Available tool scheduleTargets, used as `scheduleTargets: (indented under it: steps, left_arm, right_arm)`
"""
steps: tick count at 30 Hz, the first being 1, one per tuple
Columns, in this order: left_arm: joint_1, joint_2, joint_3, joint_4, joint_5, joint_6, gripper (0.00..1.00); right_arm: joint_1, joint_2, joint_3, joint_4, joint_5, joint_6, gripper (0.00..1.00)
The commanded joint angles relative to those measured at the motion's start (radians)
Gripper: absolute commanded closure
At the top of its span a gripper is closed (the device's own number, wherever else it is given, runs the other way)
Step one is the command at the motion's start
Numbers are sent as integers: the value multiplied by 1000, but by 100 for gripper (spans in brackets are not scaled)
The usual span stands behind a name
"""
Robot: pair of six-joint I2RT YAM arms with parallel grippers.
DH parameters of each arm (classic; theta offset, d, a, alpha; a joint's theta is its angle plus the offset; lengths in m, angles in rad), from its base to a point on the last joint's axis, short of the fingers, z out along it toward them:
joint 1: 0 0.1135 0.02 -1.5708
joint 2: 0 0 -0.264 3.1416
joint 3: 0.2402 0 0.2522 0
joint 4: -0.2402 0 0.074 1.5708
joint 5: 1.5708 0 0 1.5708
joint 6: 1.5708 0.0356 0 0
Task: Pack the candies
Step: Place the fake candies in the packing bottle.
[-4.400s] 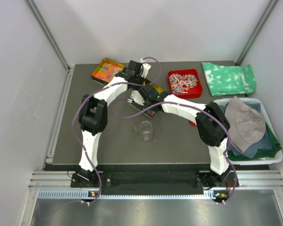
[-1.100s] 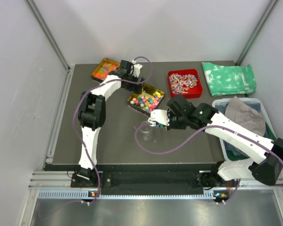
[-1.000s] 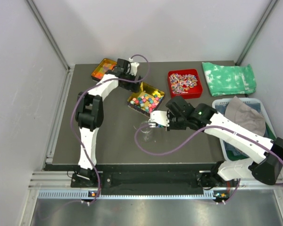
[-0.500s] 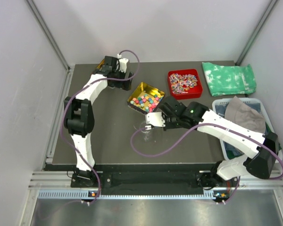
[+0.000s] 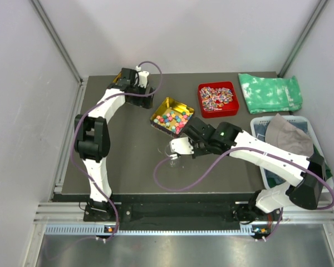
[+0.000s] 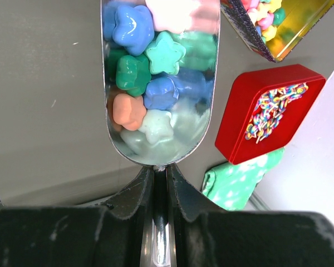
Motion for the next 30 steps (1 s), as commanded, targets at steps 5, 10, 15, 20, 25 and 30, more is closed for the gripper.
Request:
scheduleTargets:
  steps: [5,10,15,20,25,30]
  left_arm:
    - [8,-54,3,20,3,5,1]
    - [10,-52,-2,20,3,6,1]
    - [10,-51,0,20,2,5,1]
    - [11,-49,0,20,5,5,1]
    - [13,-48,-2,20,6,2,1]
    - [16,-49,-3,19,11,3,1]
  right_arm:
    - [37,13,54,-1,66,-28,100]
    - [46,22,65,-1,106,-47,100]
    - [52,28,77,-7,134,-65,100]
    - [65,37,86,-12,155,-82,100]
    - [74,45,94,-12,172,-89,100]
    - [77,52,97,-15,181,-96,100]
